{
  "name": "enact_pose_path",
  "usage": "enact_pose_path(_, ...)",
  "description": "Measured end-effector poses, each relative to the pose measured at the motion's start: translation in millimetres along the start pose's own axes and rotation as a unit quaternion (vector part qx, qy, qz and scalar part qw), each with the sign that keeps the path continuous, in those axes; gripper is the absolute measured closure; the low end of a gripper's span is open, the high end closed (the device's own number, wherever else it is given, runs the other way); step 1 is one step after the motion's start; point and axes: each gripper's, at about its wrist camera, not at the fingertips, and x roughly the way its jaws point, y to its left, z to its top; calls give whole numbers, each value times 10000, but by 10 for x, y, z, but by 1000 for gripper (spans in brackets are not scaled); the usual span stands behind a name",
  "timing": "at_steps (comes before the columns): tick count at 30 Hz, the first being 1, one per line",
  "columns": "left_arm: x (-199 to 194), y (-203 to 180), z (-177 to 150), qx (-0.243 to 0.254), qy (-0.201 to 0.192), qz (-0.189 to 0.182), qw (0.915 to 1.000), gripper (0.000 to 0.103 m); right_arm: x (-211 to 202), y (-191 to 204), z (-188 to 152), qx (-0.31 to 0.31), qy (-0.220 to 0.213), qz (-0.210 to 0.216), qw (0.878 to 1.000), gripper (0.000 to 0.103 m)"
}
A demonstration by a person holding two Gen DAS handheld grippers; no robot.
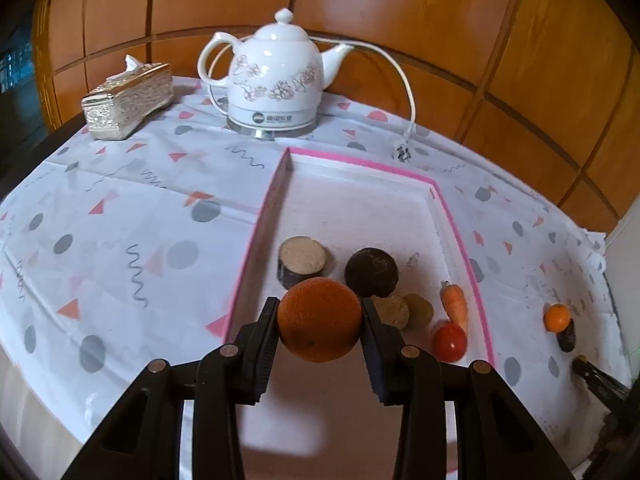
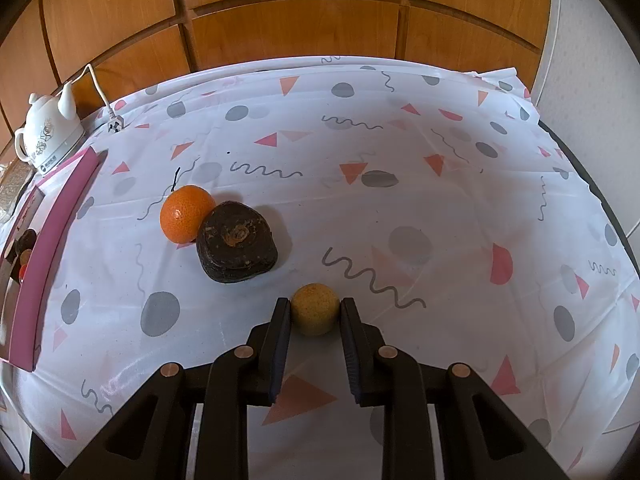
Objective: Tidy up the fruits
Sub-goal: 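Carry the orange into the tray and open the left gripper, then carry the yellow potato into the tray and open the right gripper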
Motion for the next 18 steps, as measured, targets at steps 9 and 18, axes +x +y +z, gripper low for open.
enact_pose_path(9, 35, -75, -12, 39, -54, 194, 9998, 48, 0, 10, -5, -6, -8, -9, 10000, 78)
enact_pose_path(18, -174, -216, -89, 301, -289, 173, 9990, 45, -14, 1, -14, 43, -18, -1, 10000, 78)
